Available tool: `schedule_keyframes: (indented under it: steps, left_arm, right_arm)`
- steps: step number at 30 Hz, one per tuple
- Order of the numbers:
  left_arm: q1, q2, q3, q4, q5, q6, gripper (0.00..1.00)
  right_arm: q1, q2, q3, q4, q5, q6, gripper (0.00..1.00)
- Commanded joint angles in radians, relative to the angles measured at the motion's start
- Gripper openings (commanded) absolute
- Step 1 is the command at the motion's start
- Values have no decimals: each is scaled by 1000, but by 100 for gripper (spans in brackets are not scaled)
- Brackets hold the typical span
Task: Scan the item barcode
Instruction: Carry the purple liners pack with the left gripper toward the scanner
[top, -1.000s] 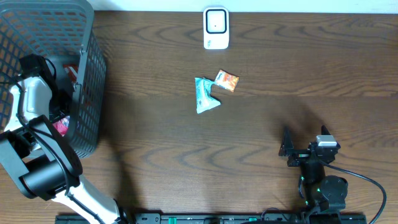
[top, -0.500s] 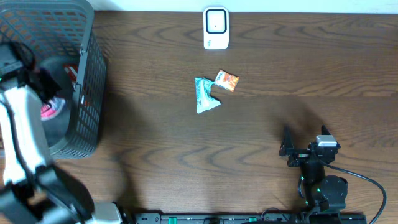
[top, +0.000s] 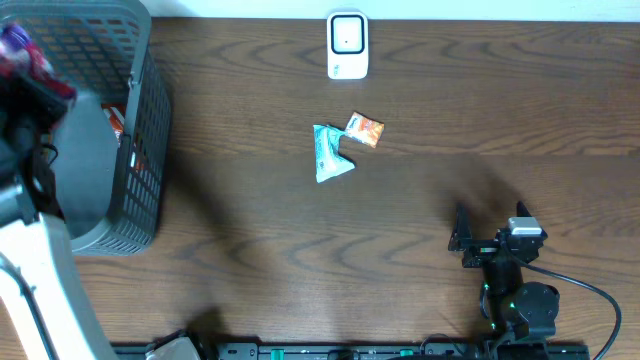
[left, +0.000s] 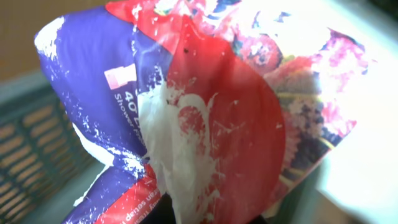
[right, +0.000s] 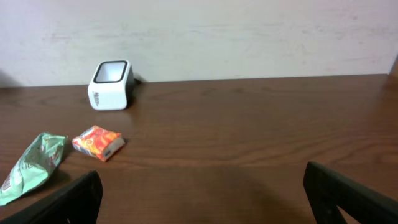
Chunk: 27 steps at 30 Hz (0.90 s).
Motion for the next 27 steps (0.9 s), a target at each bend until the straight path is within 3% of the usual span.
schedule_keyframes:
  steps: [1, 4, 11, 18, 25, 27]
  left_arm:
    - [-50, -85, 17, 62, 135, -80, 7]
    - [-150, -126, 17, 128, 223, -104, 8]
    - [-433, -92, 16, 129, 222, -87, 7]
    - [-711, 117, 16, -2, 203, 126, 7]
    - [-837, 371, 16, -40, -129, 124, 7]
    - [-856, 446, 15, -48, -244, 74, 7]
  right_arm:
    - [-6, -5, -4, 0, -2, -7, 99]
    - [-6, -5, -4, 0, -2, -7, 99]
    - [-6, -5, -4, 0, -2, -7, 99]
    - [-6, -5, -4, 0, -2, -7, 99]
    - [-6, -5, -4, 0, -2, -7, 99]
    - [-6, -5, -4, 0, -2, -7, 99]
